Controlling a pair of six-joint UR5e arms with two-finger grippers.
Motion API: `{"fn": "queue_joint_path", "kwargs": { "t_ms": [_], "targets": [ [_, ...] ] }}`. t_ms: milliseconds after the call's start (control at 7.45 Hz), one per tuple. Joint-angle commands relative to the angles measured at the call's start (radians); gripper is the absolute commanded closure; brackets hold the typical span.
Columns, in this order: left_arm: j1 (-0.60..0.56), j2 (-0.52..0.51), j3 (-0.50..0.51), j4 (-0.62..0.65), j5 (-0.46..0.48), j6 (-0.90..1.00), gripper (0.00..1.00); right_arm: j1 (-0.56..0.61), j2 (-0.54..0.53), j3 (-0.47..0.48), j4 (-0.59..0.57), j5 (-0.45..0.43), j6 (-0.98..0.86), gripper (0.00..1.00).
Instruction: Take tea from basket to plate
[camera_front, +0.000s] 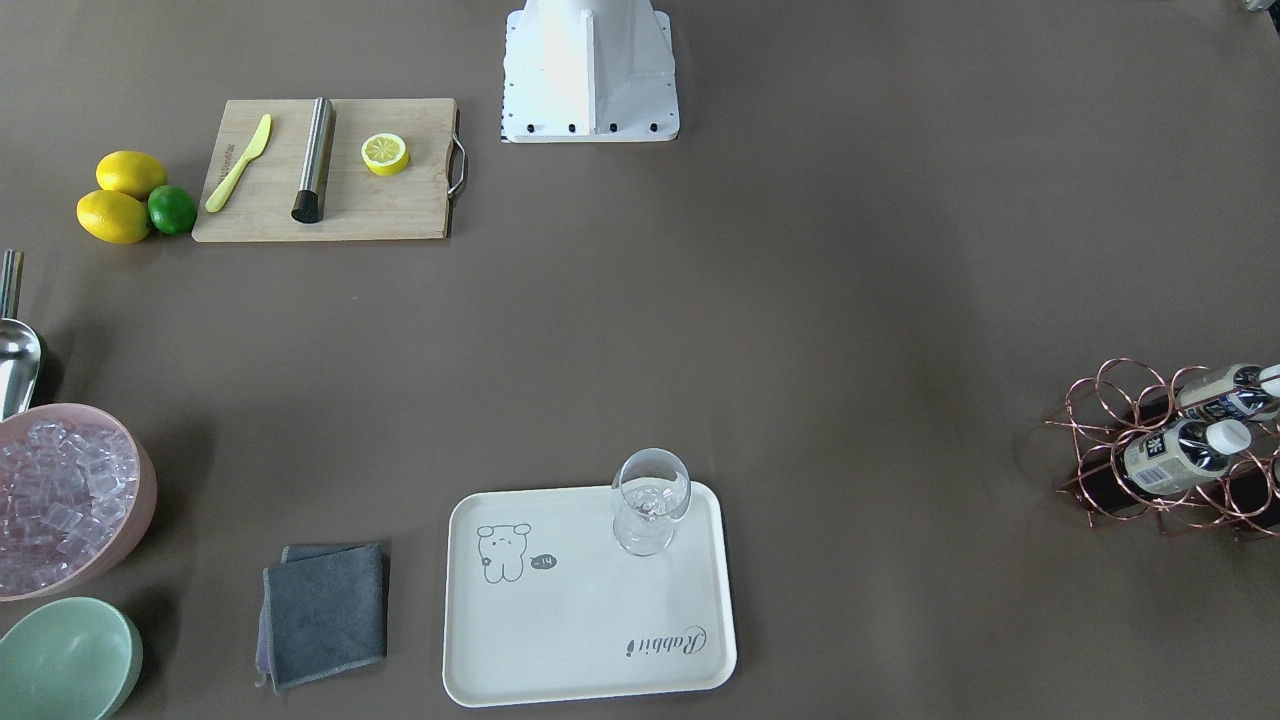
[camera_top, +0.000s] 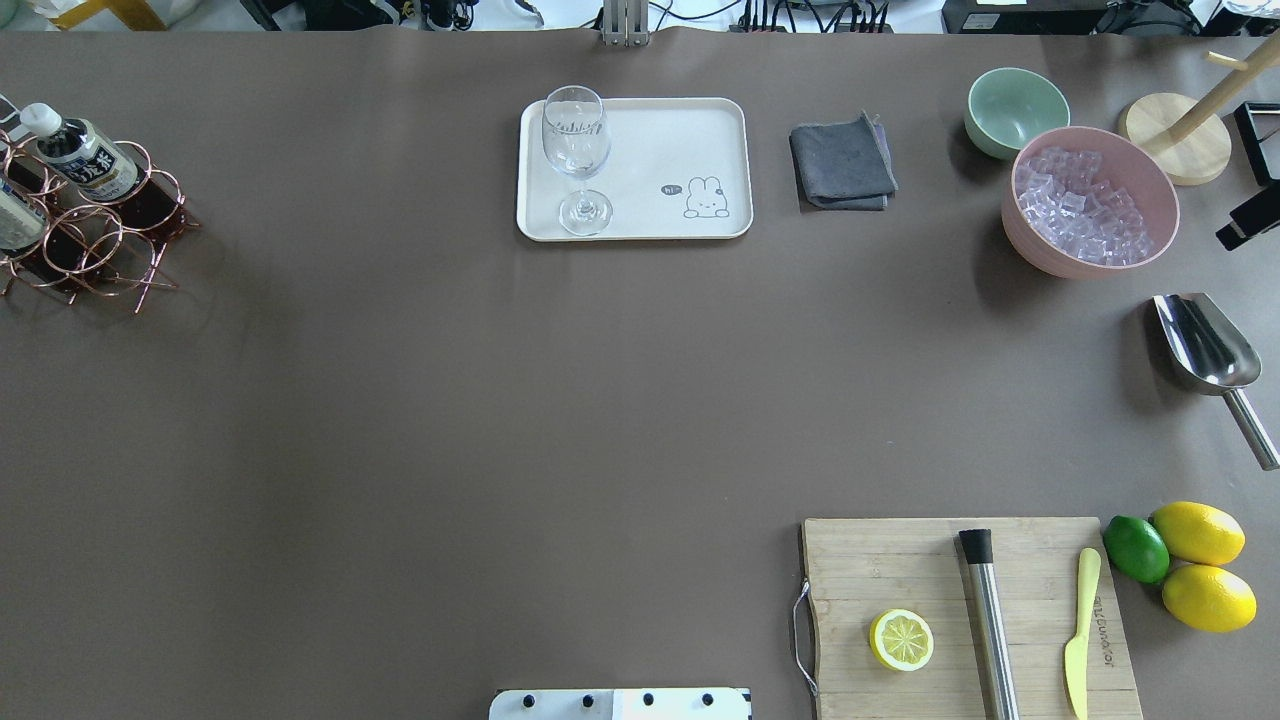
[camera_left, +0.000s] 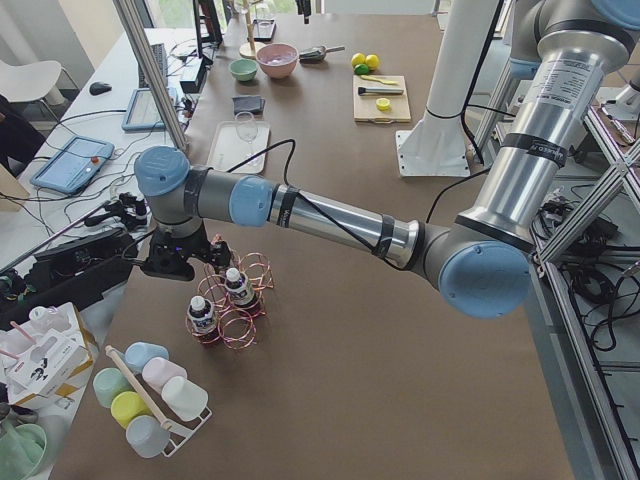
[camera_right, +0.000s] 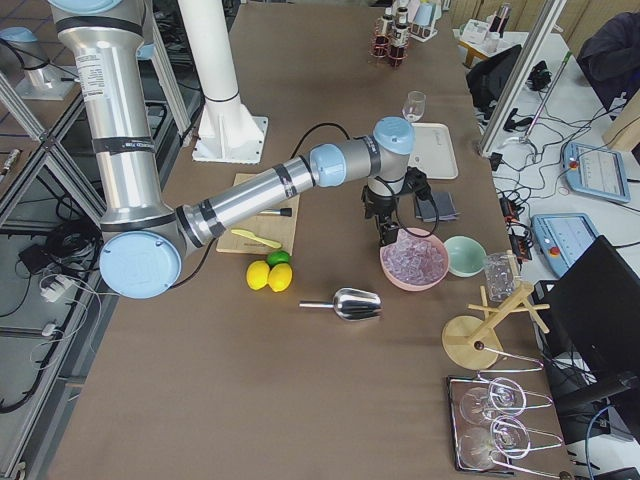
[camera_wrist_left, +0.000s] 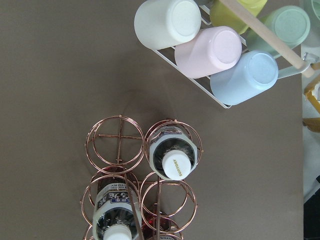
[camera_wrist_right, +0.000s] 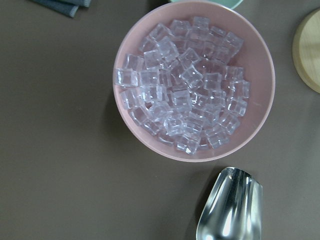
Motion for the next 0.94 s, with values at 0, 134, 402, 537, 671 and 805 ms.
{"fn": "queue_joint_path", "kwargs": {
  "t_ms": [0,134,402,537,671,805],
  "targets": [
    [0.030,-0.046,0.035,-0.006,0.001,-0.101,0.01,-0.051,0.023,0.052,-0.002,0.112,0.001,0.00],
    [0.047,-0.048,0.029,-0.001,-0.002,-0.106,0.01,-0.078,0.056,0.049,-0.004,0.136,0.001,0.00],
    [0.070,-0.031,-0.008,-0.001,-0.008,-0.140,0.02,-0.159,0.107,0.057,-0.004,0.122,0.012,0.00],
    [0.079,-0.025,-0.010,-0.001,-0.007,-0.140,0.03,-0.204,0.148,0.057,-0.004,0.114,0.064,0.00],
    [0.081,-0.023,-0.011,-0.001,-0.008,-0.140,0.15,-0.245,0.197,0.061,-0.004,0.113,0.078,0.00],
    [0.079,0.002,-0.034,-0.001,-0.008,-0.134,0.36,-0.287,0.239,0.058,-0.002,0.113,0.078,0.00]
  ]
}}
